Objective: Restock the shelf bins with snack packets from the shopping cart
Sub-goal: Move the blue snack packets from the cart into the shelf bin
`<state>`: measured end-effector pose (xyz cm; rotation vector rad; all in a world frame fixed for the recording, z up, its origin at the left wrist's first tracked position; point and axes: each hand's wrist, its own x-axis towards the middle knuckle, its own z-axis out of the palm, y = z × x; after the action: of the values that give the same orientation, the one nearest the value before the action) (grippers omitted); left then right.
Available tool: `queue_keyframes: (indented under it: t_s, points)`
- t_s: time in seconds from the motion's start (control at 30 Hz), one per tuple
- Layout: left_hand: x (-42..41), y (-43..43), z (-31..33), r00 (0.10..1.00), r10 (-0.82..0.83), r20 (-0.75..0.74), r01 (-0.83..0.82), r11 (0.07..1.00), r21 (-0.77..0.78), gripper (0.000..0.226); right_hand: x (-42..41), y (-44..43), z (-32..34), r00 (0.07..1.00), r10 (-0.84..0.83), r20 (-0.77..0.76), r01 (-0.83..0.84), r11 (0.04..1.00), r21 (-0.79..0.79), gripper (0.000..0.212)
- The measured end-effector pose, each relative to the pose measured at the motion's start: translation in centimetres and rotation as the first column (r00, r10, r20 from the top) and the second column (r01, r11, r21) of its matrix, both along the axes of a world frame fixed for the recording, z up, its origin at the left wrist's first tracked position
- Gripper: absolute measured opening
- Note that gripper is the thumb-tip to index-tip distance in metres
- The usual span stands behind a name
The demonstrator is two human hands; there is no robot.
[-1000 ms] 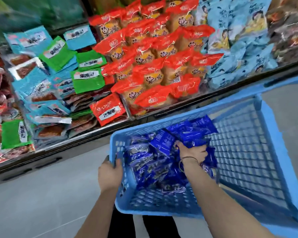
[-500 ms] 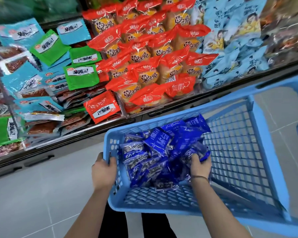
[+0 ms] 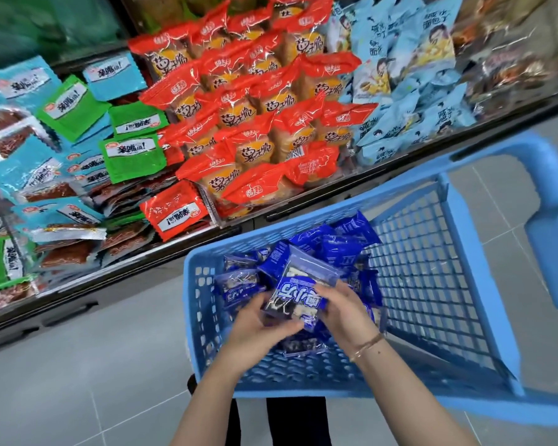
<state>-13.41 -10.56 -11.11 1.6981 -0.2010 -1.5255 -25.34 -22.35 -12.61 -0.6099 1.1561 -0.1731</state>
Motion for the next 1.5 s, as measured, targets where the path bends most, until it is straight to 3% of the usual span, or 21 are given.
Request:
queue_keyframes:
  t_s: [0.07, 0.17, 0.23, 0.3, 0.37, 0.43, 0.5, 0.57, 0.67, 0.73, 0.77, 0.93, 1.03, 1.1, 1.17, 1.23, 1.3, 1.43, 1.5]
  points:
    - [0.7, -0.1, -0.1, 0.994, 0.108, 0.032, -0.109, 0.993, 0.051, 0.050, 0.5, 0.2, -0.2, 0.999, 0.042, -0.016, -0.041, 0.999, 0.007, 0.028]
    - [2.5, 0.5, -0.2, 0.956, 0.258, 0.143, -0.265, 0.964, 0.033, 0.044, 0.6, -1.5, -1.4, 0.953, 0.187, -0.240, -0.229, 0.960, -0.163, 0.025]
    - [3.9, 1.1, -0.3, 0.935, 0.219, 0.278, -0.236, 0.971, 0.028, 0.032, 0.7, -3.6, -3.3, 0.902, 0.042, -0.429, -0.171, 0.949, -0.266, 0.040]
    - [5.0, 1.7, -0.4, 0.920, 0.248, 0.303, -0.264, 0.964, 0.014, 0.021, 1.3, -5.3, -5.4, 0.803, -0.074, -0.591, -0.140, 0.941, -0.308, 0.063]
    - [5.7, 2.2, -0.6, 0.910, 0.307, 0.277, -0.324, 0.946, 0.016, 0.016, 2.2, -5.8, -7.3, 0.697, -0.027, -0.717, -0.234, 0.936, -0.262, 0.087]
    - [6.1, 2.7, -0.6, 0.899, 0.375, 0.227, -0.389, 0.921, 0.021, 0.012, 2.6, -5.7, -8.4, 0.604, -0.020, -0.797, -0.290, 0.926, -0.242, 0.096]
    - [6.1, 2.8, -0.5, 0.875, 0.477, 0.081, -0.480, 0.877, 0.020, 0.011, 2.5, -5.7, -8.9, 0.607, -0.059, -0.792, -0.266, 0.925, -0.273, 0.093]
    - [6.2, 3.0, -0.7, 0.846, 0.532, -0.040, -0.532, 0.847, 0.025, 0.011, 1.9, -5.6, -9.2, 0.674, -0.102, -0.732, -0.214, 0.921, -0.325, 0.083]
    - [6.0, 3.2, -1.3, 0.866, 0.499, -0.016, -0.497, 0.865, 0.074, 0.009, 0.0, -4.8, -8.6, 0.807, -0.210, -0.551, -0.027, 0.920, -0.391, 0.048]
    - [5.6, 3.0, -1.7, 0.870, 0.493, -0.007, -0.490, 0.867, 0.094, 0.012, -1.4, -4.2, -7.7, 0.863, -0.256, -0.436, 0.111, 0.937, -0.330, 0.016]
    - [5.4, 2.8, -1.7, 0.872, 0.489, -0.012, -0.485, 0.869, 0.101, 0.012, -1.8, -4.1, -7.4, 0.875, -0.253, -0.413, 0.142, 0.950, -0.279, 0.011]
    - [4.2, 2.1, -2.3, 0.886, 0.464, -0.002, -0.461, 0.880, 0.111, 0.010, -1.7, -3.5, -7.0, 0.900, -0.084, -0.427, -0.016, 0.974, -0.226, 0.013]
    - [4.2, 1.9, -2.7, 0.878, 0.479, 0.019, -0.477, 0.869, 0.132, 0.009, 0.8, -3.8, -7.6, 0.861, -0.065, -0.504, -0.060, 0.972, -0.227, 0.054]
    - [4.4, 2.2, -2.8, 0.862, 0.506, 0.029, -0.504, 0.851, 0.150, 0.008, 2.8, -4.1, -8.0, 0.772, -0.128, -0.623, -0.059, 0.961, -0.271, 0.090]
    - [4.9, 2.6, -2.7, 0.856, 0.516, 0.030, -0.514, 0.843, 0.159, 0.007, 4.2, -4.0, -8.4, 0.663, -0.193, -0.724, -0.056, 0.950, -0.306, 0.106]
    - [5.4, 3.4, -2.8, 0.862, 0.504, 0.044, -0.504, 0.847, 0.168, 0.007, 4.6, -3.8, -8.8, 0.615, -0.216, -0.759, -0.087, 0.938, -0.337, 0.106]
    - [5.9, 4.0, -3.0, 0.866, 0.494, 0.079, -0.500, 0.849, 0.172, 0.007, 4.2, -3.6, -9.1, 0.639, -0.237, -0.732, -0.058, 0.934, -0.353, 0.098]
    - [6.1, 4.5, -3.4, 0.867, 0.489, 0.093, -0.498, 0.857, 0.135, 0.012, 1.9, -2.9, -7.1, 0.796, -0.321, -0.513, 0.111, 0.911, -0.398, 0.047]
    - [5.8, 4.2, -3.6, 0.872, 0.478, 0.100, -0.487, 0.868, 0.096, 0.013, 0.1, -2.5, -5.9, 0.855, -0.346, -0.386, 0.232, 0.922, -0.311, 0.039]
